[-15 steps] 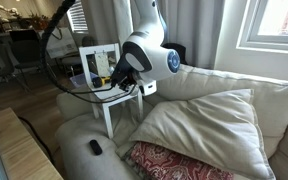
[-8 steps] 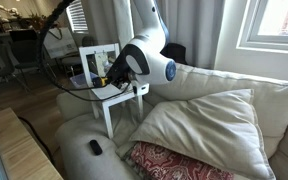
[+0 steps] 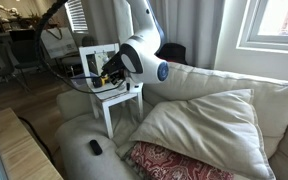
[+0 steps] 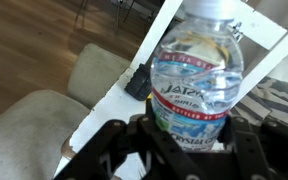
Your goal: Lay the flashlight flat on the seat of the wooden chair and put the bottle of water upright on it
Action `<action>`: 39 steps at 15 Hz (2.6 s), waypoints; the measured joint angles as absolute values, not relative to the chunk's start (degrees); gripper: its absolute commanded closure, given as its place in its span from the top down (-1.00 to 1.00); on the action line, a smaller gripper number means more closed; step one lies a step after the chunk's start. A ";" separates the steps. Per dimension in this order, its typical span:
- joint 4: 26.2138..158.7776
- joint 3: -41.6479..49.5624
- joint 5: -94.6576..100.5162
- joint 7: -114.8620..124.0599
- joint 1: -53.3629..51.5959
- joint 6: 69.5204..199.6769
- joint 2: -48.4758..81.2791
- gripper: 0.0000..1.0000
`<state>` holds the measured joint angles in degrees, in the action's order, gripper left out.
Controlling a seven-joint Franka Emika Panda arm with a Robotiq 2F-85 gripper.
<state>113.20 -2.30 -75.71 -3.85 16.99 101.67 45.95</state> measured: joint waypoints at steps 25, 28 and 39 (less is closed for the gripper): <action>113.79 2.32 -90.13 15.71 5.34 106.86 47.67 1.00; 113.76 3.41 -90.13 15.71 5.37 106.86 47.67 1.00; 114.06 10.42 -82.52 2.15 5.59 114.65 43.29 1.00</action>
<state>114.06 10.42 -82.52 2.15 5.59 114.65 43.29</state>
